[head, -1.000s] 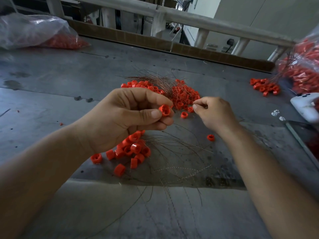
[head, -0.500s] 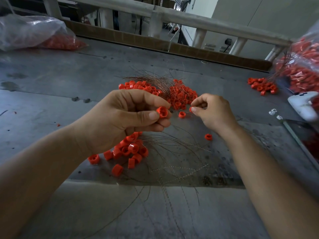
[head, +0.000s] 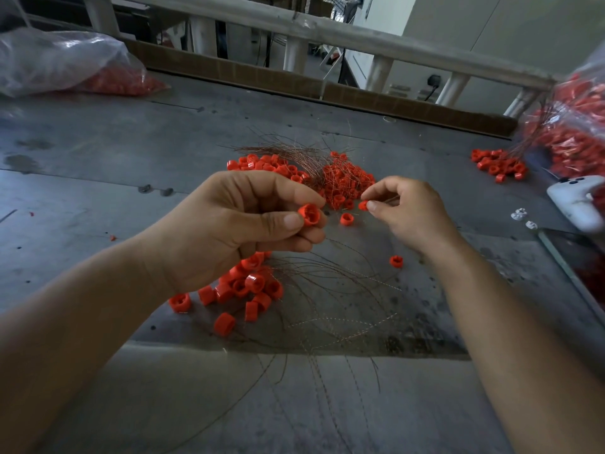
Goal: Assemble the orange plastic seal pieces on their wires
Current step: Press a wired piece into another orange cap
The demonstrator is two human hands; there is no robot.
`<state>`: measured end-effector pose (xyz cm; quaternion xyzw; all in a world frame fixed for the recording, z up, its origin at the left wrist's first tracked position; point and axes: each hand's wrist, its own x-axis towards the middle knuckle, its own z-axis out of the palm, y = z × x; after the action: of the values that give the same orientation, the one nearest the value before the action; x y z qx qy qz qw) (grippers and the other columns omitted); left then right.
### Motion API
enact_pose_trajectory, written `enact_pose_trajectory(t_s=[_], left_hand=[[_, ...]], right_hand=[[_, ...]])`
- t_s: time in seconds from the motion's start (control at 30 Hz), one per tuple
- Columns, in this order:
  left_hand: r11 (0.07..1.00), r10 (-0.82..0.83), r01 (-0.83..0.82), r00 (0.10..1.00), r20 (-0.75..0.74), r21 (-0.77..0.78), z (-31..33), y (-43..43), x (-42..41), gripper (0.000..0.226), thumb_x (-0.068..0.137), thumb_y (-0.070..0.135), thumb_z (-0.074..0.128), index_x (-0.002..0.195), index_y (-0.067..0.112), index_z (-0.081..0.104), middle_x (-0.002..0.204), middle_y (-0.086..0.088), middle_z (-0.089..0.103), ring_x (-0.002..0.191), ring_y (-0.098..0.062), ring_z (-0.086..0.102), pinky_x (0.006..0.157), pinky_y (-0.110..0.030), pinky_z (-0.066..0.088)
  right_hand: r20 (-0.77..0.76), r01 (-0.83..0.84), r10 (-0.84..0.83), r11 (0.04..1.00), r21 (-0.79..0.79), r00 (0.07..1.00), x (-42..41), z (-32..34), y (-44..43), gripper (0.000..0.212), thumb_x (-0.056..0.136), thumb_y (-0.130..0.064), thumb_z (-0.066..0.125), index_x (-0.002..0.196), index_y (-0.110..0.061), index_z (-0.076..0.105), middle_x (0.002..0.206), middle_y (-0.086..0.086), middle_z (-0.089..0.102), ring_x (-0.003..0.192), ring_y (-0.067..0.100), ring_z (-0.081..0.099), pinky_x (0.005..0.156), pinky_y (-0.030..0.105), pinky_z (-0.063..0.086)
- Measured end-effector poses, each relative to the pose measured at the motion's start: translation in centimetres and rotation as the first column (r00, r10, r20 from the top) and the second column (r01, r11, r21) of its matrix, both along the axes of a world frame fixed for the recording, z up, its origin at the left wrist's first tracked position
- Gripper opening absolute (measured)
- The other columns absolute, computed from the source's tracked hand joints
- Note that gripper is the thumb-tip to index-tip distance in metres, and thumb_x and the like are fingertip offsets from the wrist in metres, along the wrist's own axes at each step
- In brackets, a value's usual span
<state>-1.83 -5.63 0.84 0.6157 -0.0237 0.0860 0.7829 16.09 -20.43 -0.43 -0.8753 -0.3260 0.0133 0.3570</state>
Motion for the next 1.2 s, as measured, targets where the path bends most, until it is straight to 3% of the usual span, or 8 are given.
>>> enact_pose_trajectory(t_s=[0.13,0.23,0.37,0.5,0.67,0.87,1.03,1.2], left_hand=[[1.000,-0.009,0.009,1.000,0.004,0.008,0.0,0.1,0.0,0.019,0.069,0.001,0.063,0.081,0.010,0.074,0.080,-0.008,0.072,0.073,-0.014,0.070,0.063,-0.018,0.054],[1.000,-0.007,0.007,1.000,0.001,0.015,0.0,0.0,-0.1,0.020,0.068,0.002,0.062,0.081,0.010,0.074,0.080,-0.008,0.072,0.073,-0.014,0.070,0.063,-0.018,0.054],[1.000,-0.012,0.012,1.000,0.000,0.017,0.0,0.1,0.0,0.019,0.070,0.002,0.062,0.082,0.011,0.074,0.081,-0.008,0.072,0.074,-0.014,0.070,0.064,-0.018,0.054],[1.000,-0.011,0.011,1.000,-0.007,0.012,0.0,0.1,0.0,0.022,0.062,0.010,0.065,0.082,0.011,0.074,0.080,-0.007,0.072,0.074,-0.014,0.070,0.064,-0.018,0.054],[1.000,-0.001,0.001,1.000,-0.015,0.023,0.0,0.1,0.1,0.020,0.066,0.007,0.064,0.082,0.011,0.074,0.081,-0.008,0.072,0.074,-0.014,0.070,0.065,-0.018,0.054],[0.999,0.033,-0.032,0.999,-0.040,0.028,0.1,0.1,0.1,0.021,0.063,0.009,0.067,0.082,0.012,0.075,0.078,-0.006,0.072,0.074,-0.014,0.070,0.064,-0.018,0.054],[0.993,0.111,-0.109,0.992,-0.056,0.047,0.0,-0.1,0.3,0.026,0.064,0.004,0.058,0.084,0.010,0.073,0.077,-0.006,0.073,0.072,-0.014,0.070,0.062,-0.017,0.054],[0.982,0.186,-0.185,0.982,-0.041,0.030,0.1,-0.2,0.4,0.022,0.062,0.004,0.059,0.076,0.012,0.073,0.074,-0.007,0.071,0.069,-0.015,0.070,0.060,-0.018,0.054]], right_hand=[[-0.112,0.014,-0.003,0.994,0.104,0.994,0.0,0.4,-0.1,0.028,0.086,-0.001,0.056,0.071,-0.024,0.054,0.071,-0.002,0.060,0.068,0.010,0.061,0.072,0.027,0.052],[-0.129,0.010,0.001,0.996,0.086,0.992,-0.2,0.3,0.0,0.027,0.088,-0.002,0.055,0.072,-0.024,0.052,0.073,0.000,0.062,0.070,0.010,0.063,0.072,0.030,0.053],[-0.148,0.014,0.004,0.992,0.125,0.989,-0.1,0.4,-0.2,0.023,0.086,-0.004,0.059,0.074,-0.022,0.053,0.078,0.007,0.066,0.070,0.013,0.064,0.070,0.030,0.053],[-0.167,-0.048,0.080,0.982,0.184,0.983,-0.4,0.7,-0.2,0.015,0.083,-0.003,0.063,0.090,-0.016,0.064,0.072,-0.006,0.060,0.063,0.004,0.059,0.067,0.020,0.052],[-0.203,-0.131,0.199,0.943,0.307,0.959,-2.0,1.8,0.0,0.018,0.080,-0.006,0.066,0.078,-0.024,0.065,0.063,-0.004,0.059,0.050,-0.001,0.054,0.053,0.013,0.049],[-0.342,-0.221,0.414,0.848,0.481,0.843,-4.5,2.8,0.2,0.015,0.067,-0.024,0.062,0.080,-0.017,0.063,0.063,-0.002,0.064,0.059,0.008,0.062,0.058,0.021,0.053],[-0.346,-0.293,0.524,0.790,0.539,0.778,-5.3,2.9,0.3,0.025,0.065,-0.016,0.063,0.090,-0.015,0.062,0.073,-0.002,0.068,0.071,0.011,0.067,0.064,0.019,0.052],[-0.260,-0.358,0.561,0.755,0.549,0.786,-6.2,2.6,0.7,0.020,0.063,-0.015,0.066,0.082,-0.019,0.066,0.070,-0.006,0.067,0.072,0.006,0.065,0.064,0.018,0.052]])
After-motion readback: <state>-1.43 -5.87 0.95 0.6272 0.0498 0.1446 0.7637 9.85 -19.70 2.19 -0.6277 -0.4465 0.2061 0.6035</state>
